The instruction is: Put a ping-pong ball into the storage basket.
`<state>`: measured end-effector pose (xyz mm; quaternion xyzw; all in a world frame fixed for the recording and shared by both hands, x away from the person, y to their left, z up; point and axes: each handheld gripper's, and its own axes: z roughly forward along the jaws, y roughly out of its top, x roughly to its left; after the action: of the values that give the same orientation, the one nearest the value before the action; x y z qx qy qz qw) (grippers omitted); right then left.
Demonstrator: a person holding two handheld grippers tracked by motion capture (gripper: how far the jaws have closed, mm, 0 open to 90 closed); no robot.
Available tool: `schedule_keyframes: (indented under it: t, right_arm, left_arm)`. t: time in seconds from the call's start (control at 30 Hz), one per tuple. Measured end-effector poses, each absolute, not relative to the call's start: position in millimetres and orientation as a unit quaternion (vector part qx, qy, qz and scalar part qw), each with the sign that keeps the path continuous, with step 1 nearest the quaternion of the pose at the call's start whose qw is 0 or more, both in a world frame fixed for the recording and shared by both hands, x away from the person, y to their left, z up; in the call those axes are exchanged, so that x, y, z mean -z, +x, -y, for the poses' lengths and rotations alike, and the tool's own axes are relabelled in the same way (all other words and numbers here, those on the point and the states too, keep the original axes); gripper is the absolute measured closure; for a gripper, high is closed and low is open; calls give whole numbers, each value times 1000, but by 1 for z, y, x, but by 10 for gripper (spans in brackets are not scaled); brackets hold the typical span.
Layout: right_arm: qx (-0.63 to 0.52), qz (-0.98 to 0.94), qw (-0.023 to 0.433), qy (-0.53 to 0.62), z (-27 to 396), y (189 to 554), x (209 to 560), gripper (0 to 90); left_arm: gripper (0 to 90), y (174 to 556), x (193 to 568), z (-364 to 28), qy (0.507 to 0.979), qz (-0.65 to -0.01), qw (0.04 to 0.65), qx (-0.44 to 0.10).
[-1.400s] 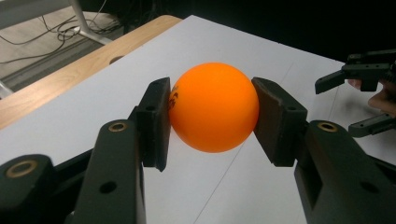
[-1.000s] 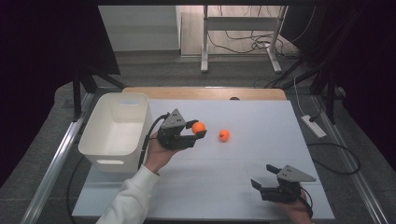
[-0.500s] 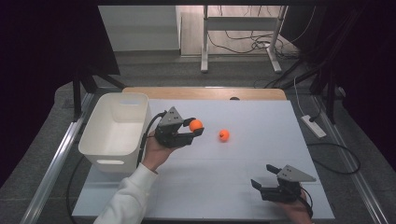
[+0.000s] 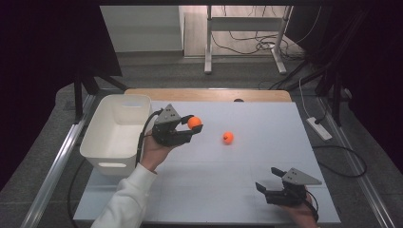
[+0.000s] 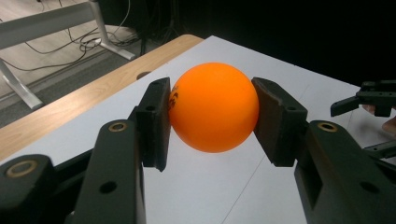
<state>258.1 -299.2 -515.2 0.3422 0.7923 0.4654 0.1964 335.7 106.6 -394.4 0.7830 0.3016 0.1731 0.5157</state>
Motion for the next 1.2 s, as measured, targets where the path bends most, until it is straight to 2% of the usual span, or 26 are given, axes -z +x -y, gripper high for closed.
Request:
schedule_keyframes:
  t: [1.2]
  right_arm:
    - [-464, -792, 197, 343, 299, 258, 515, 149]
  left_arm:
    - [509, 344, 389, -128, 772, -326, 514, -184]
